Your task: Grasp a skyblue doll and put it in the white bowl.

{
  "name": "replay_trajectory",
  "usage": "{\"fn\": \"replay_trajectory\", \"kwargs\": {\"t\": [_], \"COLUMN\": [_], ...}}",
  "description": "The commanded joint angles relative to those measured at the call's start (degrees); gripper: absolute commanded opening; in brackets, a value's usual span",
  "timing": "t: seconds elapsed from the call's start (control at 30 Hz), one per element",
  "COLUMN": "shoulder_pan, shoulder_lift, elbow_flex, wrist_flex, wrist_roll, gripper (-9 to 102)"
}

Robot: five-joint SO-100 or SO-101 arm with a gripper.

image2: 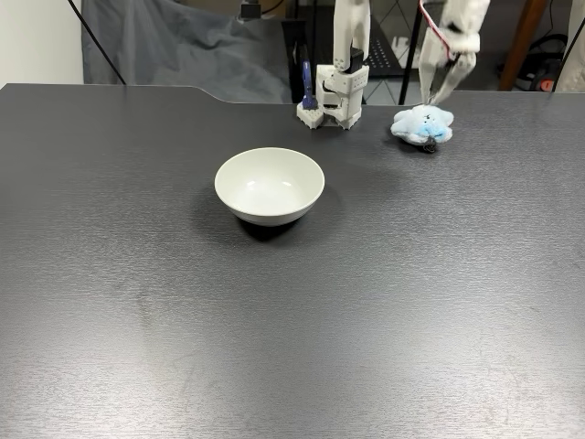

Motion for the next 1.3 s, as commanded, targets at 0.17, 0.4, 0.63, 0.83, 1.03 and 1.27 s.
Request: {"fn": "replay_trajectory", "kwargs": {"t": [0.17,0.4,0.63,0.83,1.03,1.27], "shoulder_pan": [-0.62,-0.62,-0.53,-0.53,-0.26,5.10], "shoulder_lift": [-2.37,-8.09,-11.16,-11.25,-10.55,-4.92], "elbow_flex": [-0.44,-0.44,-0.44,-0.88,-1.58,-1.49], "wrist_flex": [2.72,2.72,2.72,2.72,-0.09,-3.52], "wrist_roll": [-0.26,-0.97,-1.14,-1.14,-0.53,-0.53], "gripper": [-1,-1,-1,-1,-1,-1]}}
